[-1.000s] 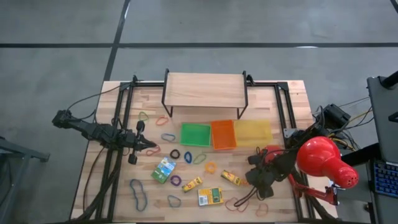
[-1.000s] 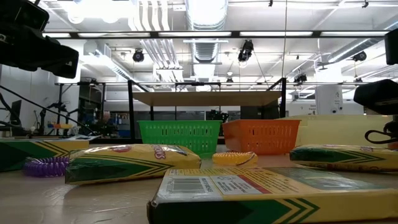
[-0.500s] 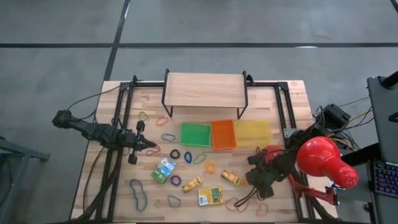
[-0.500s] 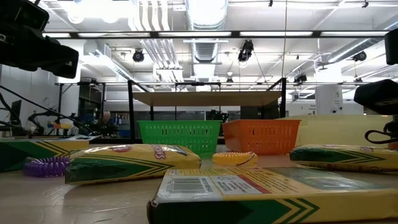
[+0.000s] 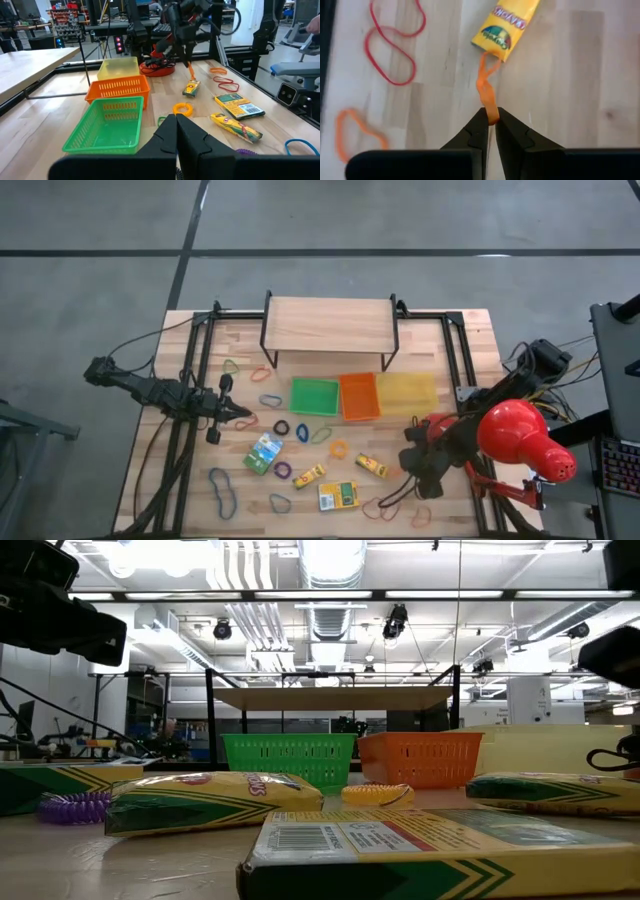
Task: Pick & Place Office Desk Supplies
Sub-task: Put the middle orange rubber band into the yellow bin
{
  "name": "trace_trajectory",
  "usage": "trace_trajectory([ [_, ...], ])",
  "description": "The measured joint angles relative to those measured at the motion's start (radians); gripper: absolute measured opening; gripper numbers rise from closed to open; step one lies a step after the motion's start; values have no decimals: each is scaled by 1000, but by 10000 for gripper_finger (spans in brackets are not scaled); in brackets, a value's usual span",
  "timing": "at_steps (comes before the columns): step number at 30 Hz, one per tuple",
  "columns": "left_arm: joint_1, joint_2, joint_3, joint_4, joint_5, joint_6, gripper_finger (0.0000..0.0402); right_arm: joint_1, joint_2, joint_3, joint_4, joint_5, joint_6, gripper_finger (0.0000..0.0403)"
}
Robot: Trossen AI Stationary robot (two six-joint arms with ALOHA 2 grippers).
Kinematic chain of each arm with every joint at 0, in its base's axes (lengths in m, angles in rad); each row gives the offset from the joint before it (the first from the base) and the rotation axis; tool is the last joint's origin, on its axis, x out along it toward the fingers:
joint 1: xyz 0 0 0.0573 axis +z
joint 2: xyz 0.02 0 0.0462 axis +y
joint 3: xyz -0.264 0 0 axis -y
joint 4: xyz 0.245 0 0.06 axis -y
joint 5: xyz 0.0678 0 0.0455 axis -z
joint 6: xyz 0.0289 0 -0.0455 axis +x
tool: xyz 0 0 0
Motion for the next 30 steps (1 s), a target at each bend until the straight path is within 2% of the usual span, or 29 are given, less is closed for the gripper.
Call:
trace_trajectory([
  [4, 0, 0, 0, 0, 0, 0, 1, 0, -67, 3, -42, 43, 37, 26],
  [16, 0, 0, 0, 0, 0, 0, 1, -16, -288, 3, -210, 306, 344, 26],
  [24, 0, 0, 0, 0, 0, 0, 1, -98, -373, 3, -368, 320, 536, 27],
  [30, 0, 0, 0, 0, 0, 0, 1, -202, -378, 3, -401, 318, 513, 27],
])
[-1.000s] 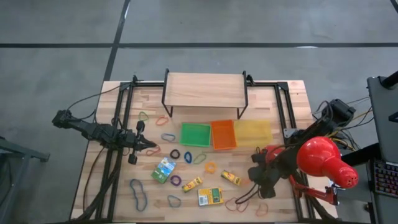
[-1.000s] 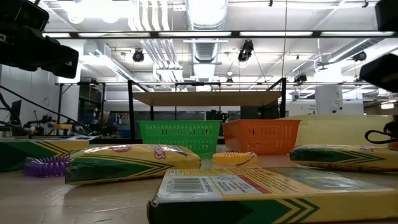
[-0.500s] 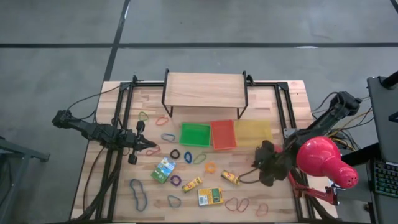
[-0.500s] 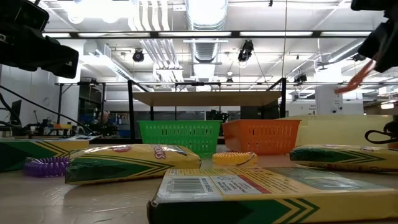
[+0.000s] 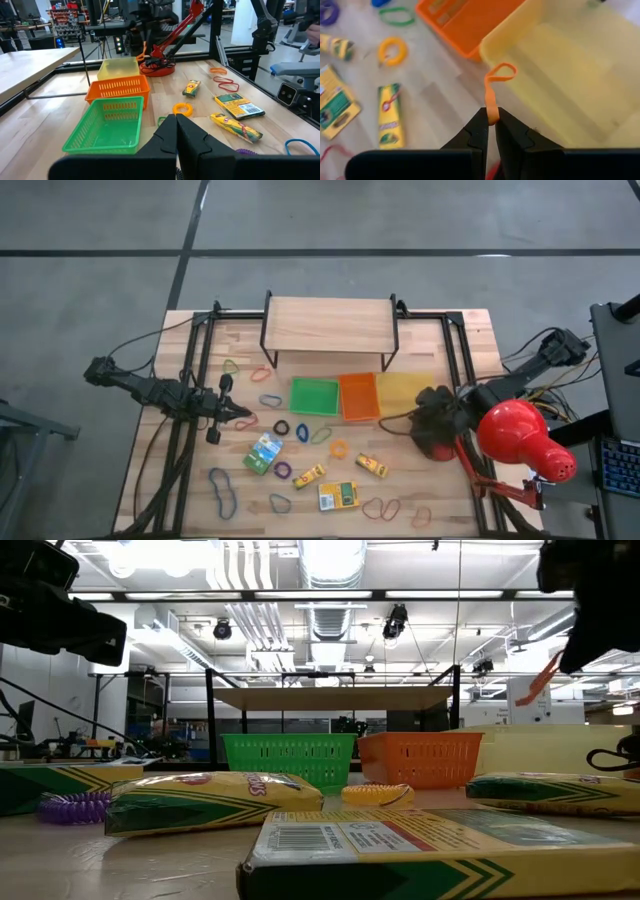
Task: Pick & Place Office Desk Supplies
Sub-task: Put the middle orange rubber band into the yellow bin
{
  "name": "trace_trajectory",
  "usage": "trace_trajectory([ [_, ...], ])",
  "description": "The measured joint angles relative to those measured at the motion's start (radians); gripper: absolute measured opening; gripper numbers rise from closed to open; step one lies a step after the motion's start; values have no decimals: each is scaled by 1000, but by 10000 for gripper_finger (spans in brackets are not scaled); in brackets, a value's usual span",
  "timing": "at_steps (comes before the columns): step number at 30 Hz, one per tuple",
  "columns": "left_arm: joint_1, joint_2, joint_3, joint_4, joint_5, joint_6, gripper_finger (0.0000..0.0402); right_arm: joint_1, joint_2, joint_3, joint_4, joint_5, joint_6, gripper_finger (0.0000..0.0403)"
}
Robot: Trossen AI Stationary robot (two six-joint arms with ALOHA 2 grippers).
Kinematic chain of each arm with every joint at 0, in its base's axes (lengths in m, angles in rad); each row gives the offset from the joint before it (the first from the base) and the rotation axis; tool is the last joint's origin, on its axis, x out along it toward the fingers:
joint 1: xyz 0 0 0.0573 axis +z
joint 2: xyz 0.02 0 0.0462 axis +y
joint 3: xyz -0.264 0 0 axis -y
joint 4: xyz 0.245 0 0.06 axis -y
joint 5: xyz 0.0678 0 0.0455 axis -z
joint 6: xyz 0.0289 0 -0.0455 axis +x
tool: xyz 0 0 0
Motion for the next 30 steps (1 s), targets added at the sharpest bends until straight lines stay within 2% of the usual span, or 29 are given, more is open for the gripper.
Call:
trace_trajectory([
  [13, 0, 0, 0, 0, 0, 0, 1, -251, 8, -13, -39, 0, -81, 27],
  [21, 0, 0, 0, 0, 0, 0, 1, -308, 61, -40, -11, 44, -93, 27],
  [30, 0, 0, 0, 0, 0, 0, 1, -334, 127, -119, 117, 21, -65, 27],
])
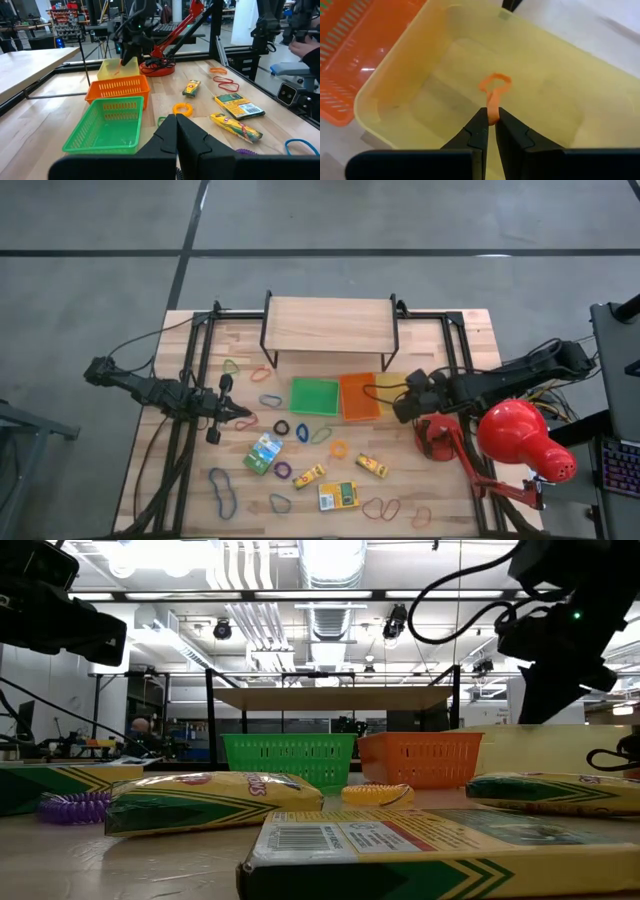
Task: Pick & Place Office Desk Supplies
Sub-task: Put the middle orange rubber band into the yellow bin, then put the bottom red rubber band into the yellow bin
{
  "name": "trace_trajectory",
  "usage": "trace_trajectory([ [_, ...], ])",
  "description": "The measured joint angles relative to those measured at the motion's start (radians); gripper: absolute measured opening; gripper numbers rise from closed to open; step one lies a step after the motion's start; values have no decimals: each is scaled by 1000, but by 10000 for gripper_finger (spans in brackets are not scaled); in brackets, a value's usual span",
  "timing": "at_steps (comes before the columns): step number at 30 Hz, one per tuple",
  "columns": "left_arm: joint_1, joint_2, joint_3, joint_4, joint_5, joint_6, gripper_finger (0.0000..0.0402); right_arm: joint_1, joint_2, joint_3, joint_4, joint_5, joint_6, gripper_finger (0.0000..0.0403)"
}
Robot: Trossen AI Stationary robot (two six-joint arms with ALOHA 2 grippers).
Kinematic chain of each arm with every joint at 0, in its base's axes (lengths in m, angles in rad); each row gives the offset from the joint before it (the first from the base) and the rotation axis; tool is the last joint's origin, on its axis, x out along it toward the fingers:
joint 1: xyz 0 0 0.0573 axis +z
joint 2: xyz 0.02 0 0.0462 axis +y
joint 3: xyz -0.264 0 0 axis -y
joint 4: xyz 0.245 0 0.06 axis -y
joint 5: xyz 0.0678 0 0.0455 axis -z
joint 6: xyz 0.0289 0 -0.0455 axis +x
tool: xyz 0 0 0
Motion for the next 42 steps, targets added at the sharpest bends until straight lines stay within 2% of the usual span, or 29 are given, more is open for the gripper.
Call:
trace_trajectory([
  [4, 0, 0, 0, 0, 0, 0, 1, 0, -2, -7, 3, 1, 5, 36],
  [19, 0, 0, 0, 0, 0, 0, 1, 1, -9, -37, 22, -1, 15, 125],
  [24, 0, 0, 0, 0, 0, 0, 1, 1, -23, -12, 21, -12, -57, 135],
  [30, 0, 0, 0, 0, 0, 0, 1, 2, -54, 58, 39, -168, -268, 135],
  [34, 0, 0, 0, 0, 0, 0, 1, 2, -54, 103, 59, -284, -307, 130],
  [42, 0, 0, 0, 0, 0, 0, 1, 41, -52, 129, 71, -318, -334, 119],
])
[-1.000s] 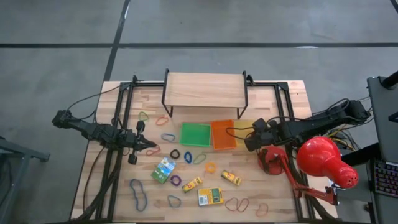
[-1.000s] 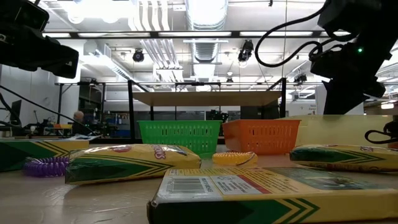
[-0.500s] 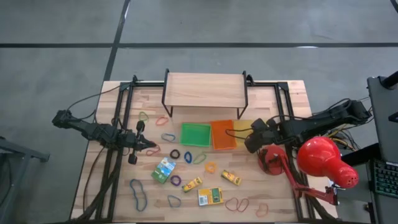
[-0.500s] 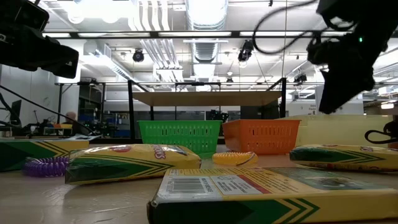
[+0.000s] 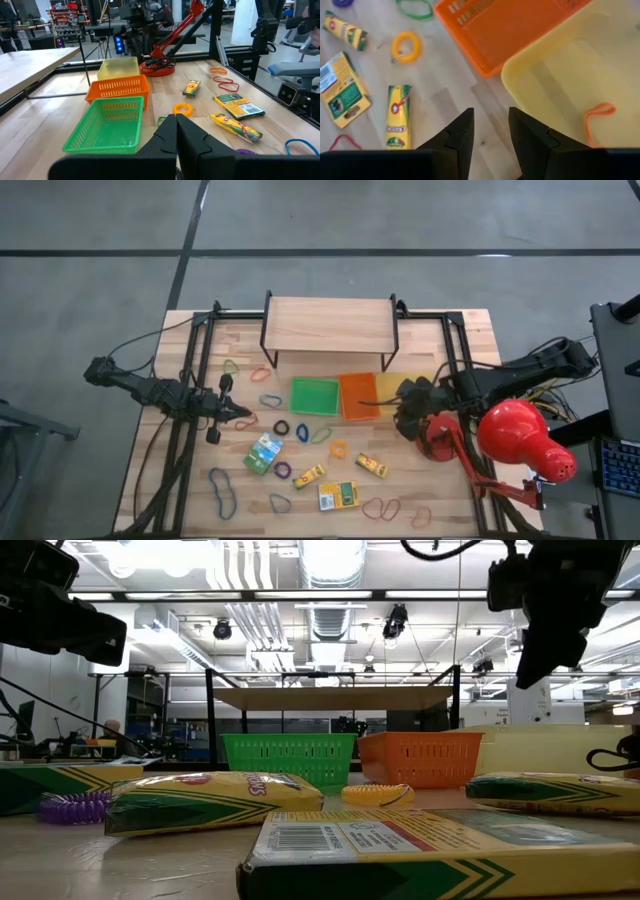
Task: Pick & Place Office Desk Supplies
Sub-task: Put the bottom red rubber band into the yellow bin
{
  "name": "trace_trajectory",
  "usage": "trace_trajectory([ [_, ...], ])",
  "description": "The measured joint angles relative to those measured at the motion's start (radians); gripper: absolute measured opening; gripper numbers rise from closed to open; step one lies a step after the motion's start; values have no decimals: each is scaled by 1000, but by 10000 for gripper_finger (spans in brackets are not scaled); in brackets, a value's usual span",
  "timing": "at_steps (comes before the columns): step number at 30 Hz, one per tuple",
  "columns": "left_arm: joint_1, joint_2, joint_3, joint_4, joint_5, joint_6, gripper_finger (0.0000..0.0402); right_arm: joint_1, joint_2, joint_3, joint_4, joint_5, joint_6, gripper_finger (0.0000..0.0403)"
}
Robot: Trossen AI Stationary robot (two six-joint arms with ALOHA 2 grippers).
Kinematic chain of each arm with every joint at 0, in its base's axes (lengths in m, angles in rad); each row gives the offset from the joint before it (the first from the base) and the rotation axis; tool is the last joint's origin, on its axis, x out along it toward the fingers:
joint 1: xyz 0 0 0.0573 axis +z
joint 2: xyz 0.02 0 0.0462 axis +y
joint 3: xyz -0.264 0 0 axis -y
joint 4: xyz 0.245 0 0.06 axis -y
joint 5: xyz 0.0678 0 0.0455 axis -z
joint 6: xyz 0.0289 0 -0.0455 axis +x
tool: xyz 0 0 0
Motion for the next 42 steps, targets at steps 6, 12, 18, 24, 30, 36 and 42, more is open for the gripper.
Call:
trace_trajectory([
  [6, 0, 0, 0, 0, 0, 0, 1, 63, 9, 4, 61, -1, 70, 118],
  [12, 0, 0, 0, 0, 0, 0, 1, 176, 51, 5, 139, -57, 135, 118],
  [18, 0, 0, 0, 0, 0, 0, 1, 301, 119, 9, 168, -86, 128, 118],
  [24, 0, 0, 0, 0, 0, 0, 1, 363, 188, 9, 225, -129, -16, 118],
  [30, 0, 0, 0, 0, 0, 0, 1, 379, 254, 9, 320, -161, -45, 118],
  [36, 0, 0, 0, 0, 0, 0, 1, 378, 314, 9, 362, -188, -45, 118],
  [42, 0, 0, 0, 0, 0, 0, 1, 392, 378, 9, 471, -269, -44, 118],
])
